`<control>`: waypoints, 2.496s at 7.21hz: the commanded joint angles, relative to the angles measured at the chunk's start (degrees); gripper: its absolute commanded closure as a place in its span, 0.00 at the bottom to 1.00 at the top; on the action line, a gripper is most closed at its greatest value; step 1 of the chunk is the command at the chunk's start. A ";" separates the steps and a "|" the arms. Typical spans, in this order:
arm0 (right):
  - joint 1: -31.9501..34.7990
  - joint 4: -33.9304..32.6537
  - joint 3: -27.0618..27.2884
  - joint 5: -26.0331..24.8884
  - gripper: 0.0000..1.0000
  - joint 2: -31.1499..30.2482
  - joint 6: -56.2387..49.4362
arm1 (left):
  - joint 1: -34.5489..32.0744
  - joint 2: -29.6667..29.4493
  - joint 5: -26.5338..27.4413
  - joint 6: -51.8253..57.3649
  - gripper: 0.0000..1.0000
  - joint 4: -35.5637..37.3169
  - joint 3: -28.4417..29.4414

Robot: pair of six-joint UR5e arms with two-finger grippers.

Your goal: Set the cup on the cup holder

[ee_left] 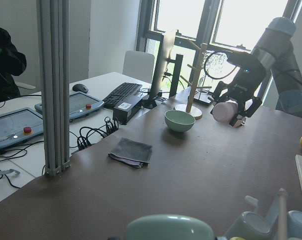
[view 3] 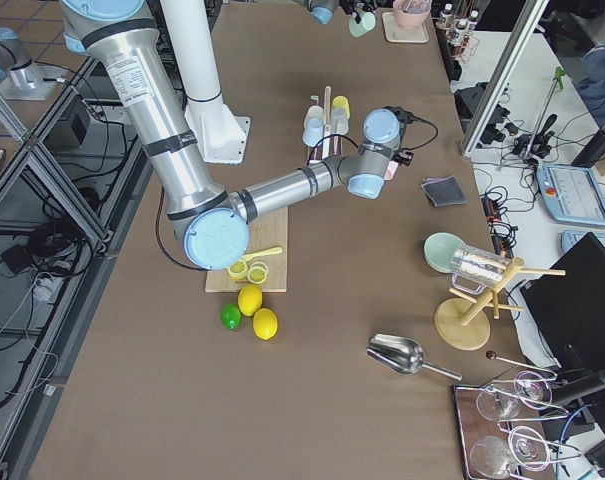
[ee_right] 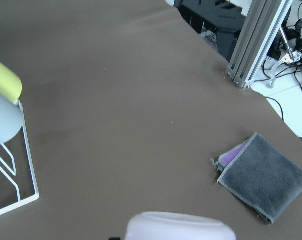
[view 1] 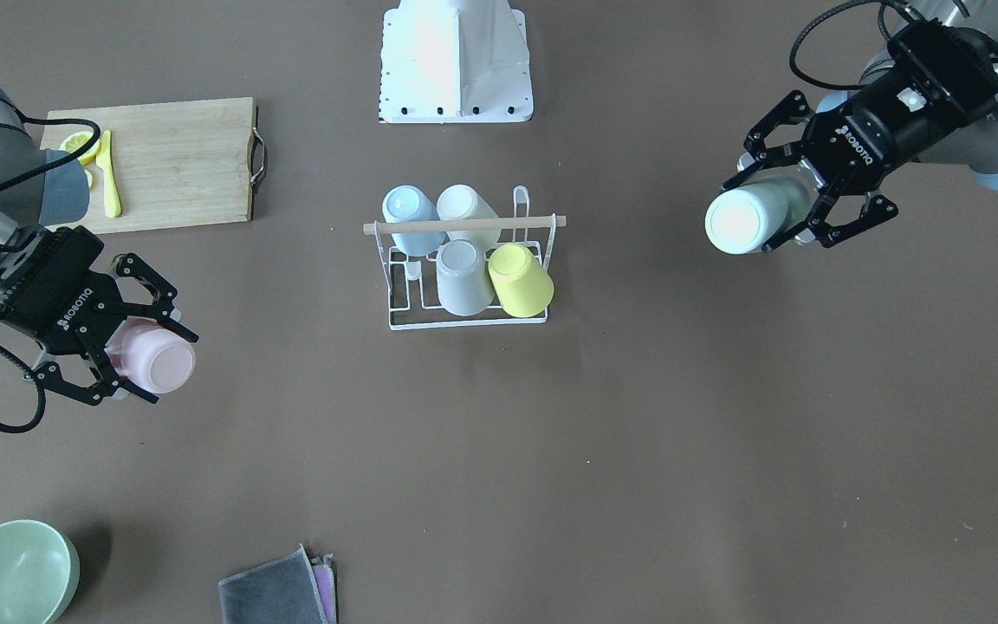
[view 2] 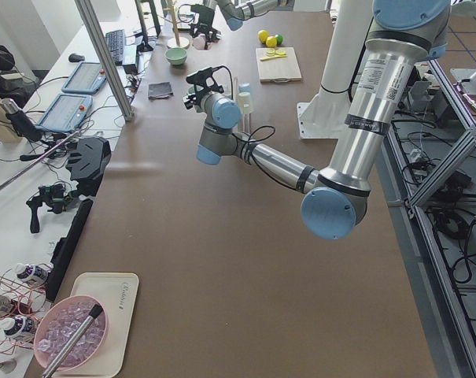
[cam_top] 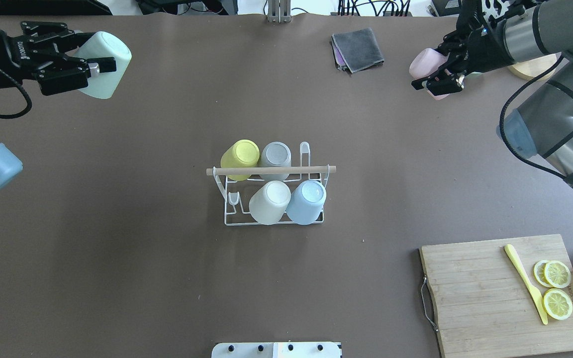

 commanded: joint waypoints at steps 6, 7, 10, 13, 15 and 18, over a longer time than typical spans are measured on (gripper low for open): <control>-3.34 32.61 -0.79 -6.68 1.00 1.19 27.68 | 32.35 2.39 47.13 10.12 1.00 -7.64 -4.42; -4.49 36.05 -0.88 -8.52 1.00 1.02 29.95 | 34.64 2.05 49.68 12.30 1.00 -7.83 -4.25; -9.77 44.94 -3.06 -11.79 1.00 0.84 22.71 | 38.25 0.90 53.13 13.20 1.00 -7.74 -3.72; -10.03 52.49 -3.95 -11.96 1.00 1.02 23.11 | 41.08 -1.82 56.82 13.29 1.00 -7.56 -1.35; -10.47 53.05 -3.78 -12.23 1.00 1.80 23.11 | 41.17 -3.58 57.35 13.29 1.00 -7.39 1.01; -11.70 52.52 -10.26 -11.96 1.00 7.94 22.42 | 41.17 -5.07 57.79 13.29 1.00 -7.30 2.79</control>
